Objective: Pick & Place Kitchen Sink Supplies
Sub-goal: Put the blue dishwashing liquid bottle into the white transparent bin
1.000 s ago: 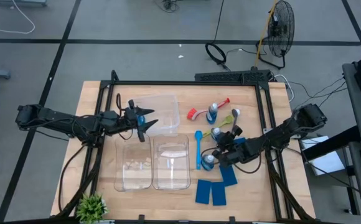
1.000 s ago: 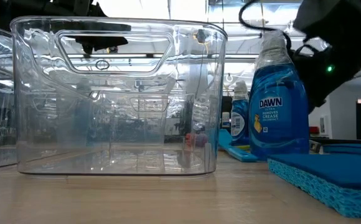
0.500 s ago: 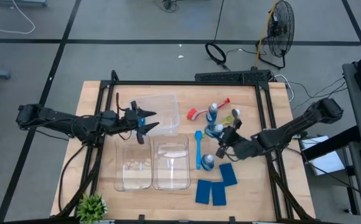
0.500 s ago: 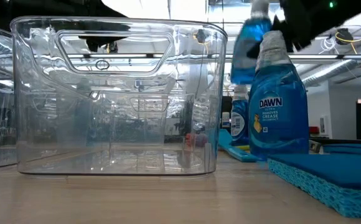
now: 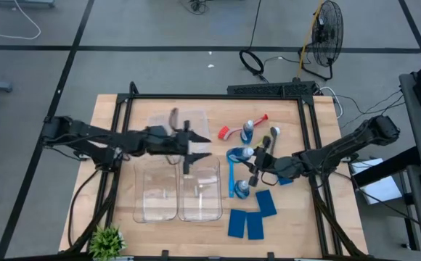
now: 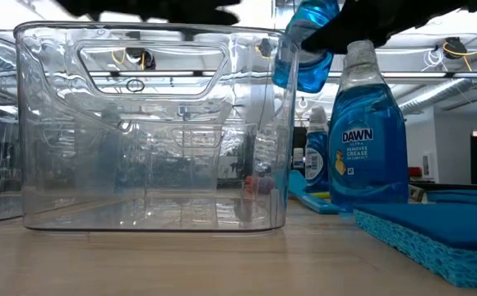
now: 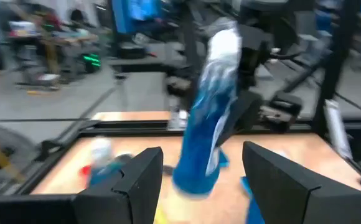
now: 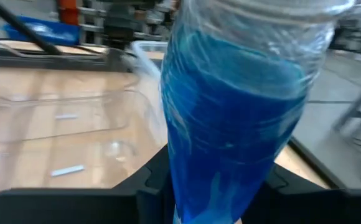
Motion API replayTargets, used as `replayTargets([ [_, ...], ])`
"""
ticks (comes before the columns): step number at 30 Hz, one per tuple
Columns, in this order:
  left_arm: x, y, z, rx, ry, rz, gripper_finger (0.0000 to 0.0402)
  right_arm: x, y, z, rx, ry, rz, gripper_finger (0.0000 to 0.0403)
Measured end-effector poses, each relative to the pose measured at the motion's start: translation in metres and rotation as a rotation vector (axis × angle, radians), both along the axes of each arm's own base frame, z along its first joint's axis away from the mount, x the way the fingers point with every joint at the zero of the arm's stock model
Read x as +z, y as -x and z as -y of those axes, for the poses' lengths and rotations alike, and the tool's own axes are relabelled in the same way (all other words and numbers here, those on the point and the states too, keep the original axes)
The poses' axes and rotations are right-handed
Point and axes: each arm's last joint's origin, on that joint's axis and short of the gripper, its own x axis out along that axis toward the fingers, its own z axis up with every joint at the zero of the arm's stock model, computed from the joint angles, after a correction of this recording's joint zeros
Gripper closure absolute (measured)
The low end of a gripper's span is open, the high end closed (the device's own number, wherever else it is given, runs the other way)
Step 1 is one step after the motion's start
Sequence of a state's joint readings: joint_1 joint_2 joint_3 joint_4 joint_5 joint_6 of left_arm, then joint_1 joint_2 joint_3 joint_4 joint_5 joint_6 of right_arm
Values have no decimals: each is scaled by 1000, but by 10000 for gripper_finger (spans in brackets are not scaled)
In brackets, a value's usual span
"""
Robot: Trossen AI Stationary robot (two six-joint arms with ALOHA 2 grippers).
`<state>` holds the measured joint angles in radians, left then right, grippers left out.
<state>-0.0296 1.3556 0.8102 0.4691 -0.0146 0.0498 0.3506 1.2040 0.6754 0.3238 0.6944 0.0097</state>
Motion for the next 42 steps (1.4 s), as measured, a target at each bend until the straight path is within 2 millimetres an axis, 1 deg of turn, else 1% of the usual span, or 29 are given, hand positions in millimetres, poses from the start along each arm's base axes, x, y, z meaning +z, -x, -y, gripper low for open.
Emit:
replayTargets([
  [4, 24, -33, 3, -62, -78, -106, 176, -3, -4, 0, 35, -10, -9, 296],
  [7, 44, -49, 2, -79, -159, -234, 176, -4, -4, 0, 35, 7, -17, 296],
  [9, 60, -55, 0, -86, -169, -307, 176, -4, -4, 0, 47, 3, -16, 296],
  [12, 82, -68, 0, -157, -145, -369, 176, -3, -6, 2, 56, 2, -7, 296],
  [15, 93, -78, 1, -245, -122, -459, 176, 1, -8, 5, 67, 7, 25, 296],
  [17, 99, -82, 1, -268, -130, -525, 176, 1, -10, 7, 94, -2, 31, 296],
  [20, 113, -88, 1, -271, -137, -539, 176, -3, -14, 9, 118, -10, 19, 296],
  [22, 118, -92, 1, -272, -135, -561, 176, -6, -19, 11, 129, -16, 27, 296],
  [24, 119, -98, 1, -276, -142, -587, 176, -10, -21, 11, 126, -12, 14, 296],
  [28, 110, -110, 0, -239, -159, -649, 176, -14, -27, 10, 156, -25, 32, 296],
  [33, 98, -118, 0, -222, -161, -693, 176, -18, -33, 9, 168, -15, 44, 296],
  [38, 92, -122, 4, -227, -151, -704, 176, -24, -37, 8, 177, -16, 45, 296],
  [42, 82, -128, 9, -245, -143, -730, 176, -28, -40, 7, 202, -23, 46, 296],
])
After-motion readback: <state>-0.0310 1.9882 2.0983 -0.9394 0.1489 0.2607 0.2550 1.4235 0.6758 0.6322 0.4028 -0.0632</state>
